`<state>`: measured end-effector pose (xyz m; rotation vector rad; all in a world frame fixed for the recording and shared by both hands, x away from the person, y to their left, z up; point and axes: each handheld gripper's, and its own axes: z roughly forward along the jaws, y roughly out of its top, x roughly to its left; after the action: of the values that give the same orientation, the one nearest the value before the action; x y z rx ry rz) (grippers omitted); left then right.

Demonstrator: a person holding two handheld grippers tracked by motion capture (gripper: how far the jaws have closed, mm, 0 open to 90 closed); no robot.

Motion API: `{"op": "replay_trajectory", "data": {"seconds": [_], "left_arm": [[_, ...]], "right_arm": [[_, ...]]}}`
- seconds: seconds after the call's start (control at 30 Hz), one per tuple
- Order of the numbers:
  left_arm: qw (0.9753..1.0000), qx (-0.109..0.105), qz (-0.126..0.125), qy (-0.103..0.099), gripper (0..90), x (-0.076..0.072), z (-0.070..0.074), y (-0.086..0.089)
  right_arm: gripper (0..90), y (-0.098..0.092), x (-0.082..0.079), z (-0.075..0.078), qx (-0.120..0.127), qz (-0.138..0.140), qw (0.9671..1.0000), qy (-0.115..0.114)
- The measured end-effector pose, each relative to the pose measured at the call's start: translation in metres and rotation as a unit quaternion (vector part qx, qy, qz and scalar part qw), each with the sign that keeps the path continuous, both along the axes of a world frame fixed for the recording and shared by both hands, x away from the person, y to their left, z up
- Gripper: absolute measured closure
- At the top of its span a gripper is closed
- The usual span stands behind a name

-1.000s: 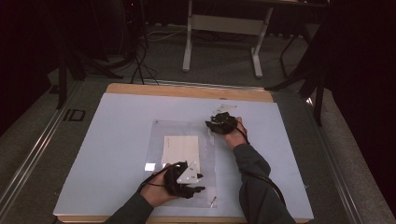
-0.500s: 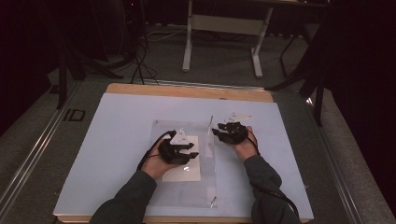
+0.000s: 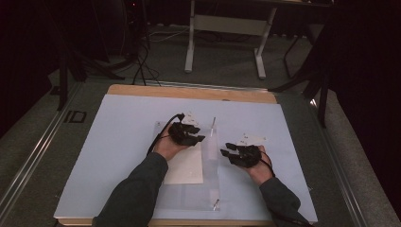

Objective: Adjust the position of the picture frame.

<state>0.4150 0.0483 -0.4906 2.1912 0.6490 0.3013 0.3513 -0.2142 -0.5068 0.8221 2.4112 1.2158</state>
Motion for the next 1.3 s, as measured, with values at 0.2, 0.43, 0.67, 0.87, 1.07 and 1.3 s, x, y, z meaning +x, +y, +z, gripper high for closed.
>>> {"op": "replay_trajectory", "data": {"seconds": [0.2, 0.43, 0.67, 0.87, 1.07, 1.3], "left_arm": [[0.9998, 0.003, 0.017, 0.005, 57.4, 0.019, 0.0, -0.003], [0.9992, -0.001, 0.038, 0.013, 56.2, 0.033, -0.004, -0.01], [0.9989, 0.006, 0.044, 0.016, 56.3, 0.046, -0.008, -0.021], [0.9987, 0.013, 0.045, 0.018, 56.3, 0.054, -0.01, -0.03], [0.9988, 0.024, 0.041, 0.011, 56.6, 0.057, -0.013, -0.042], [0.999, 0.02, 0.039, 0.009, 61.2, 0.064, -0.016, -0.055]], "right_arm": [[62.8, -0.003, -0.023, -0.004, 0.0, 0.014, 0.9999, 0.008], [63.9, -0.005, -0.053, -0.009, -0.012, 0.036, 0.9992, 0.009], [63.7, -0.012, -0.075, -0.016, -0.003, 0.057, 0.9982, 0.016], [63.8, -0.019, -0.088, -0.014, 0.005, 0.086, 0.9962, 0.015], [64.2, -0.021, -0.102, -0.017, -0.003, 0.131, 0.9912, 0.016], [62.7, -0.012, -0.117, -0.016, -0.002, 0.178, 0.9839, 0.015]]}}
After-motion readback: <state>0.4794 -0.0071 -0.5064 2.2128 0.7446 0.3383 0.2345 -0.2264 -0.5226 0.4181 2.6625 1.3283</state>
